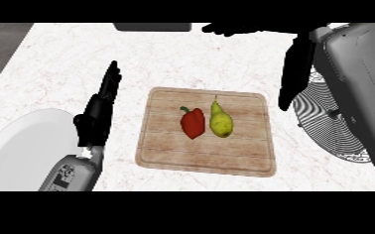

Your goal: Pick the pear from the cutting board and place it in the tiered basket

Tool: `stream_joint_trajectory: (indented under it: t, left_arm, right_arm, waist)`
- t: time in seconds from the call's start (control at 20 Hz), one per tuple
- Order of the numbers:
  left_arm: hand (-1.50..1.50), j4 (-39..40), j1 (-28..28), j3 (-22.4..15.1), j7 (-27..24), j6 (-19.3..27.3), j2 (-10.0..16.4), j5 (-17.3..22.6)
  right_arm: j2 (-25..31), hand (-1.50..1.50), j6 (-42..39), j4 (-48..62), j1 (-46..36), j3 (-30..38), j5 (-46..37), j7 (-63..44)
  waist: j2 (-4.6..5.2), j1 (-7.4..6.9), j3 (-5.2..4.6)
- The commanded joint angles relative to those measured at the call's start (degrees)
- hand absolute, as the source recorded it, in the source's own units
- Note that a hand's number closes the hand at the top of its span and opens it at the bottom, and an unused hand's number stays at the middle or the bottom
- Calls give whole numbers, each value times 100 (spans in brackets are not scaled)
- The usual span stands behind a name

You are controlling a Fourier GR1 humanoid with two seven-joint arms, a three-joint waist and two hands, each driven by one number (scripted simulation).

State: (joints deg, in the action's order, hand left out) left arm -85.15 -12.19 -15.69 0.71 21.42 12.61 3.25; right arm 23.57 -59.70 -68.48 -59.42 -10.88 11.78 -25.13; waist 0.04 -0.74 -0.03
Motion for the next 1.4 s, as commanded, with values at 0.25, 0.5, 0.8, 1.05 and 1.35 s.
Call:
stream_joint_trajectory:
  t: [0.25,0.5,0.8,1.05,1.35]
  left_arm:
    - [0,-247,294,216,104,-241,121,52]
    - [0,-270,316,128,-23,-245,-95,-124]
    - [0,-215,-67,352,348,-348,-73,-201]
    - [0,-242,488,82,-137,-146,-428,-478]
    - [0,-288,290,230,108,-315,-348,-496]
  right_arm:
    - [68,-150,-681,-296,193,-467,-3,-639]
    - [23,-150,-767,65,112,-456,-730,-119]
    - [64,-150,-733,-349,219,-443,-1260,88]
    - [114,-150,-625,-752,783,-704,-2090,1015]
    - [172,-150,-298,-473,451,-1031,-3091,2267]
  waist:
    - [-35,92,-1]
    - [6,0,3]
    - [2,26,3]
    - [7,23,5]
    - [27,-42,7]
